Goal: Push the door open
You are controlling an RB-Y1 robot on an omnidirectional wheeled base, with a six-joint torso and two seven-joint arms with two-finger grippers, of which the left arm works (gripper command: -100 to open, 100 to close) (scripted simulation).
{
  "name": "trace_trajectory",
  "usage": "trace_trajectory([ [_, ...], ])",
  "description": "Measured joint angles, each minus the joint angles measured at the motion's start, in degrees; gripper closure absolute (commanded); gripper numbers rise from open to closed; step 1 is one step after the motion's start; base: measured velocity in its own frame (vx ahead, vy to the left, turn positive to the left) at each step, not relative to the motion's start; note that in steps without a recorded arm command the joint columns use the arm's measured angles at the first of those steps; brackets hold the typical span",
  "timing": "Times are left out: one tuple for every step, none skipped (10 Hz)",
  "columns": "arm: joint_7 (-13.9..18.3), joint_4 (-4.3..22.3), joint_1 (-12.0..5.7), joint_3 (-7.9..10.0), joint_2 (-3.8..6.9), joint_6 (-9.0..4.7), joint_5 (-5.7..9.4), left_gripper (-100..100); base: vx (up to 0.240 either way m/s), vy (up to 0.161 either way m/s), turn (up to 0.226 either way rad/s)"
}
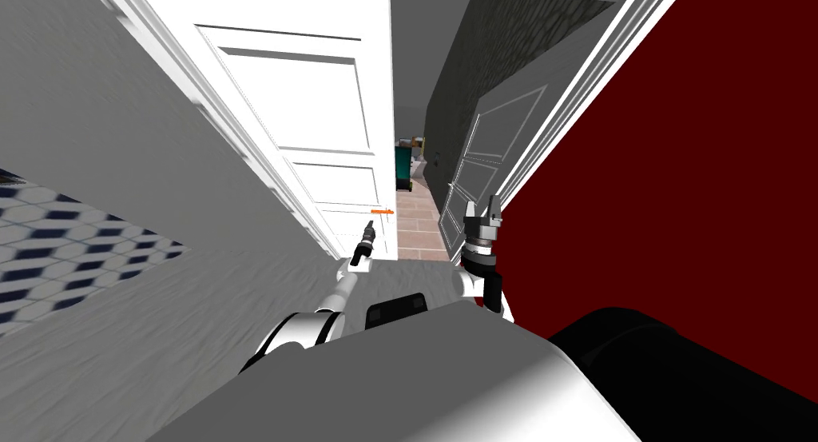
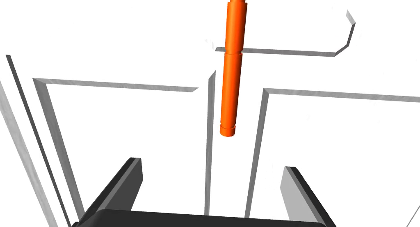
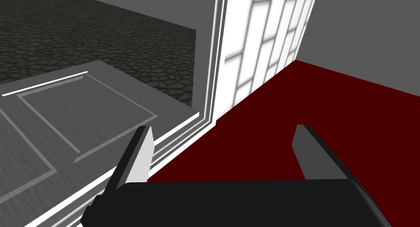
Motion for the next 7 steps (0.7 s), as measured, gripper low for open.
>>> trace_trajectory([
  [-0.14,0.46,-0.35,-0.09,-0.44,0.31,-0.05,-100,0.068,-0.002,-0.018],
  [-0.13,1.11,-0.77,-0.16,-0.52,0.43,-0.05,-100,0.043,0.008,-0.008],
  [-0.07,2.58,-1.56,-0.11,-0.6,0.03,0.01,-100,0.057,0.01,-0.039],
  [0.04,3.89,-2.33,-0.19,-0.73,-0.18,0.03,-100,0.076,0.017,-0.039],
  [0.05,4.35,-2.79,-0.3,-1.04,0.21,0.01,-100,0.079,0.015,-0.021],
  [-0.07,5.04,-3.25,-0.28,-1.35,0.35,0.01,-100,0.034,0.005,-0.003],
  [-0.1,5.13,-3.3,-0.28,-1.38,0.34,0.01,-100,0.112,-0.014,-0.026],
])
